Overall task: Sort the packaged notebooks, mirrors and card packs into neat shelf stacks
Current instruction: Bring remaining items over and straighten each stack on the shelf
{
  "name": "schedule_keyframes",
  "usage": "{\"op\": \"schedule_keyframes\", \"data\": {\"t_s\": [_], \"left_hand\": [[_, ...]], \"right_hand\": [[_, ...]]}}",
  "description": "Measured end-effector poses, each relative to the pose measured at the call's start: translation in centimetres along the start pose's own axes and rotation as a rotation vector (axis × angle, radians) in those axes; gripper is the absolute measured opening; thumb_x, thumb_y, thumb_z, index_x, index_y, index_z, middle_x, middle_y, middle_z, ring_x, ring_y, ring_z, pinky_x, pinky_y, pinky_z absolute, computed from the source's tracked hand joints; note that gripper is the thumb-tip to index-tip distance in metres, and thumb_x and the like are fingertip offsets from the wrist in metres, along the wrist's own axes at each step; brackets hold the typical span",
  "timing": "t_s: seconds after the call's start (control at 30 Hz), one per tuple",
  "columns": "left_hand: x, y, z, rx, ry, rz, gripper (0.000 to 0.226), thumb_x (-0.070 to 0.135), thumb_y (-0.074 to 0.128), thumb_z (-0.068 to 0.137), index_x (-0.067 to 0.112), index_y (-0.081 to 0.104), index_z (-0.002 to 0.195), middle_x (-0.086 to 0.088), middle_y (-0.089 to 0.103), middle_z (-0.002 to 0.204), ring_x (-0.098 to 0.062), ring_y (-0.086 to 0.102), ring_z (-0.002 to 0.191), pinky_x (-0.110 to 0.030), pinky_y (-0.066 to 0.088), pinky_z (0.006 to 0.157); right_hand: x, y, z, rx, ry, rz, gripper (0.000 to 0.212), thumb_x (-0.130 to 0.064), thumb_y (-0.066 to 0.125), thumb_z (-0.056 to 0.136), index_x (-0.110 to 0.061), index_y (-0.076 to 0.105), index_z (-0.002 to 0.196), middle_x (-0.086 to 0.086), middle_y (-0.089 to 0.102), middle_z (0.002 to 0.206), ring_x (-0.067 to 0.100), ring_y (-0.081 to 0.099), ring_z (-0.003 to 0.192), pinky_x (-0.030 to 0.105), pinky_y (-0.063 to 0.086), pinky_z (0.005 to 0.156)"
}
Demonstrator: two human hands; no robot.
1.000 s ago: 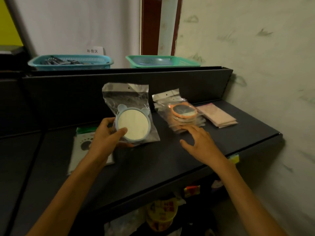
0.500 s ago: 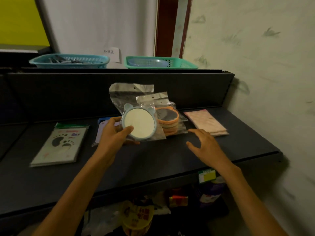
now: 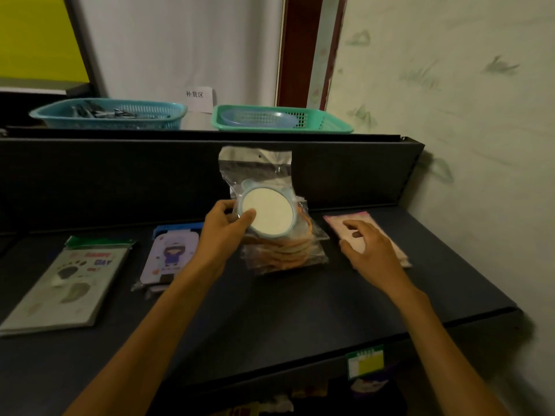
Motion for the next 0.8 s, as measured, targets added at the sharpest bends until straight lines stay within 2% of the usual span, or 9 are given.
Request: {"op": "schedule_keyframes", "data": {"t_s": [0.1, 0.23, 0.37, 0.5, 0.57, 0.67, 0.8], "left_hand": [[-1.0, 1.1, 1.1, -0.029, -0.022, 0.035, 0.049, 0.023, 0.064, 0.086, 0.017, 0.044, 0.131, -0.006, 0.06, 0.121, -0.017, 0.064, 0.1, -0.03, 0.057, 0.074], [-1.6, 1.9, 2.2, -0.018, -0.021, 0.109, 0.049, 0.024, 0.07, 0.082, 0.019, 0.047, 0.125, -0.005, 0.06, 0.12, -0.016, 0.063, 0.098, -0.024, 0.056, 0.066], [-1.2, 2.5, 2.7, 0.031, 0.045, 0.284, 0.058, 0.03, 0.073, 0.079, 0.017, 0.044, 0.127, -0.001, 0.058, 0.12, -0.017, 0.061, 0.101, -0.022, 0.053, 0.065], [-0.5, 3.3, 2.4, 0.084, 0.133, 0.493, 0.051, 0.037, 0.073, 0.076, 0.022, 0.048, 0.118, 0.01, 0.055, 0.104, -0.003, 0.056, 0.087, -0.013, 0.044, 0.061], [-0.5, 3.5, 2.3, 0.112, 0.144, 0.584, 0.048, 0.045, 0.072, 0.074, 0.026, 0.05, 0.112, 0.012, 0.054, 0.099, -0.001, 0.055, 0.083, -0.016, 0.047, 0.063], [-0.2, 3.7, 2.2, 0.138, 0.174, 0.739, 0.05, 0.053, 0.07, 0.073, 0.026, 0.052, 0.111, 0.009, 0.046, 0.103, -0.008, 0.052, 0.089, -0.025, 0.049, 0.072], [0.1, 3.9, 2.0, 0.125, 0.203, 0.802, 0.048, 0.053, 0.066, 0.077, 0.023, 0.053, 0.113, 0.005, 0.043, 0.106, -0.011, 0.049, 0.09, -0.025, 0.045, 0.073]], "right_hand": [[1.3, 0.3, 1.1, -0.009, 0.02, -0.003, 0.042, -0.023, 0.063, 0.087, -0.018, 0.053, 0.127, 0.004, 0.056, 0.126, 0.02, 0.053, 0.112, 0.035, 0.044, 0.095], [2.2, 0.6, 2.4, -0.022, 0.028, -0.007, 0.04, -0.023, 0.061, 0.088, -0.018, 0.053, 0.127, 0.003, 0.055, 0.126, 0.018, 0.052, 0.112, 0.029, 0.04, 0.093], [2.9, 1.2, 3.1, -0.077, 0.015, 0.003, 0.042, -0.024, 0.059, 0.09, -0.02, 0.05, 0.13, 0.003, 0.051, 0.131, 0.018, 0.048, 0.117, 0.025, 0.035, 0.094], [3.5, 1.2, 3.8, -0.128, -0.011, 0.018, 0.042, -0.025, 0.058, 0.091, -0.02, 0.047, 0.132, 0.005, 0.048, 0.134, 0.019, 0.046, 0.12, 0.024, 0.032, 0.095], [3.7, 1.0, 4.1, -0.149, -0.02, 0.008, 0.043, -0.025, 0.058, 0.092, -0.019, 0.046, 0.133, 0.005, 0.047, 0.135, 0.019, 0.045, 0.121, 0.023, 0.03, 0.095], [3.8, 1.1, 4.4, -0.182, -0.048, 0.006, 0.044, -0.026, 0.056, 0.092, -0.019, 0.045, 0.134, 0.005, 0.046, 0.136, 0.019, 0.043, 0.122, 0.024, 0.028, 0.097], [3.9, 0.9, 4.7, -0.181, -0.066, 0.02, 0.044, -0.027, 0.057, 0.091, -0.021, 0.046, 0.133, 0.003, 0.047, 0.135, 0.018, 0.043, 0.122, 0.024, 0.028, 0.097]]}}
Point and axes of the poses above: each hand's wrist, its own z-axis towards the middle knuckle, its own y-axis out of the palm, x = y × z, the point moved 6 cm from there along z, towards the middle knuckle
